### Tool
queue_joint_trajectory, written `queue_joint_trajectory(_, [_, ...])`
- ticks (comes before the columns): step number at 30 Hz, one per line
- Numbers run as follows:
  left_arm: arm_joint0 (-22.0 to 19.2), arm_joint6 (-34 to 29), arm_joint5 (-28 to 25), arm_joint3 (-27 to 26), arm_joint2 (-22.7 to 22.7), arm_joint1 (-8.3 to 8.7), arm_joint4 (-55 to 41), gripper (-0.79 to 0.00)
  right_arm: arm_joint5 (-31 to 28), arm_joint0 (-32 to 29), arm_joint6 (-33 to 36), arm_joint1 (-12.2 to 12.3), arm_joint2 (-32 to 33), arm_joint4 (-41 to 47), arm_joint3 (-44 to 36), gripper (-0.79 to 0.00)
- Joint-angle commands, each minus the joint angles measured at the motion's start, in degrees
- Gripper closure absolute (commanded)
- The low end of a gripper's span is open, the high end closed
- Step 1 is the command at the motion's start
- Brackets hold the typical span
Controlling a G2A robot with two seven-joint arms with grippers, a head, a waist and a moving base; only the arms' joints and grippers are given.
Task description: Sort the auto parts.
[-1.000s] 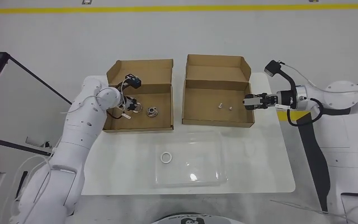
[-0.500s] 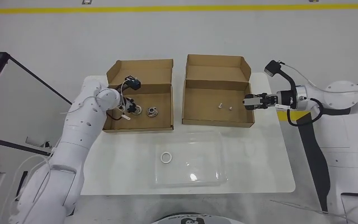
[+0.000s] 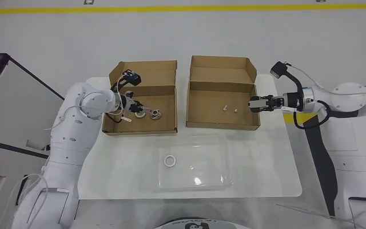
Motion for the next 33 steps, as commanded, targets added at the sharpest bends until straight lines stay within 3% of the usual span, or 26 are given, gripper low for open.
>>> queue_joint_trajectory(1, [2.0, -3.7, -0.9, -5.5, -1.0, 0.52, -3.8, -0.785, 0.0, 0.0, 0.0, 0.0, 0.0, 0.0, 0.0, -0.785])
queue_joint_trajectory(9, [8.3, -10.3, 4.6, -20.9, -1.6, 3.05, -16.0, -0.785, 0.0, 0.0, 0.0, 0.0, 0.0, 0.0, 0.0, -0.785])
queue_joint_trajectory(14, [11.3, -11.4, 5.7, -27.1, -2.6, 4.50, -22.2, -0.785, 0.0, 0.0, 0.0, 0.0, 0.0, 0.0, 0.0, -0.785])
queue_joint_trajectory(33, [12.1, -11.6, 6.0, -27.9, -2.9, 4.65, -25.2, -0.785, 0.0, 0.0, 0.0, 0.0, 0.0, 0.0, 0.0, -0.785])
